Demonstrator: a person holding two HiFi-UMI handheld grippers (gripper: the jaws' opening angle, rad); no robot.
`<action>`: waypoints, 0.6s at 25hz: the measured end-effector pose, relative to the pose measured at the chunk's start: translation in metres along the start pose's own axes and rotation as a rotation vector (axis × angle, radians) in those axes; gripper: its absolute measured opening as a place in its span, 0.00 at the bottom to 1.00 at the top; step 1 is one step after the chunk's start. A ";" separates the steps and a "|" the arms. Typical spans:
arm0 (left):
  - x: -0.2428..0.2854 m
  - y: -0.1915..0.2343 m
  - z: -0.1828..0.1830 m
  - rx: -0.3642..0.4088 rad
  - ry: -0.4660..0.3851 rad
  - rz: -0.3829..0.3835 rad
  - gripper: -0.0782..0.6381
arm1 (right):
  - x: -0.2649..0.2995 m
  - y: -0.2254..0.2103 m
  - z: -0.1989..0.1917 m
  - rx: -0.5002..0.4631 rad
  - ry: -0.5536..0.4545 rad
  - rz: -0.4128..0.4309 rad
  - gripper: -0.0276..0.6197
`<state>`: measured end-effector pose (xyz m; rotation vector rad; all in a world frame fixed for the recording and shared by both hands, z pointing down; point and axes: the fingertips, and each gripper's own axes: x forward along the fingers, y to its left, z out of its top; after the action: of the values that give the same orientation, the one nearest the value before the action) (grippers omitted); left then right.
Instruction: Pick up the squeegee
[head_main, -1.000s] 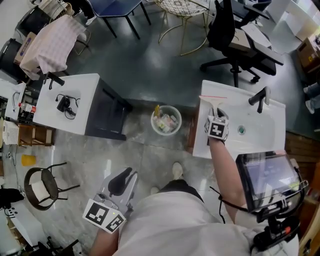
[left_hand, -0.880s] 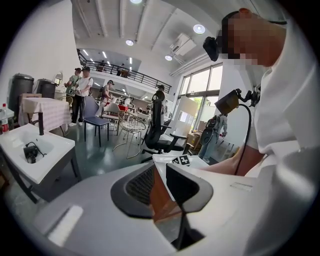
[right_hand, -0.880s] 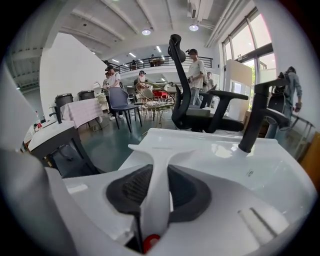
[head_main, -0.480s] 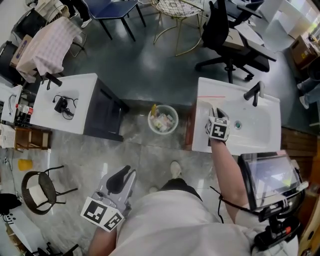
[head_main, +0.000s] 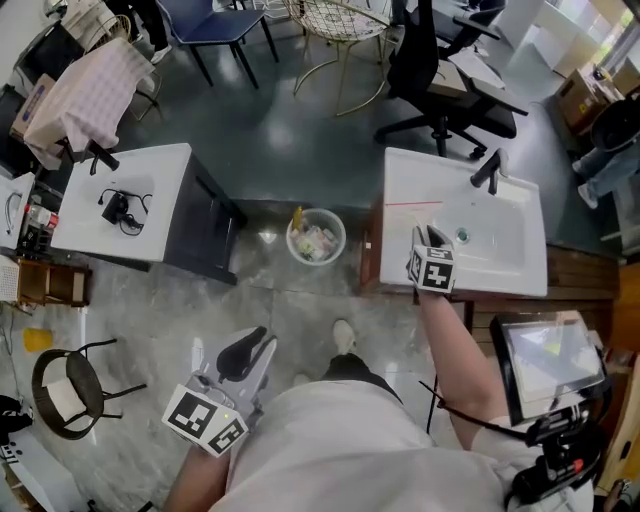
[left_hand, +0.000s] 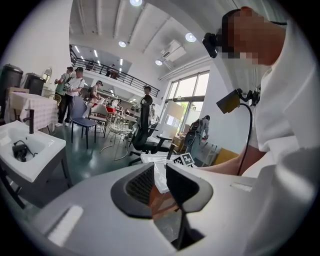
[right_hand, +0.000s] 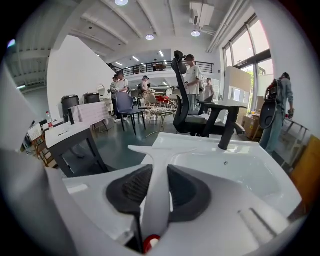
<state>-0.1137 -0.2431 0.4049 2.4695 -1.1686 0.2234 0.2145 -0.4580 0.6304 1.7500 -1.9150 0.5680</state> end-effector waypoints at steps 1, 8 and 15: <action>-0.006 -0.001 -0.003 0.000 -0.001 -0.009 0.22 | -0.010 0.003 -0.002 0.000 -0.004 0.000 0.20; -0.046 -0.019 -0.018 0.014 -0.028 -0.068 0.22 | -0.086 0.030 -0.008 0.010 -0.055 0.019 0.20; -0.087 -0.041 -0.033 0.071 -0.034 -0.110 0.22 | -0.164 0.060 -0.015 0.007 -0.100 0.045 0.20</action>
<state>-0.1371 -0.1443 0.3962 2.6002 -1.0519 0.1957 0.1665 -0.3125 0.5443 1.7746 -2.0271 0.5126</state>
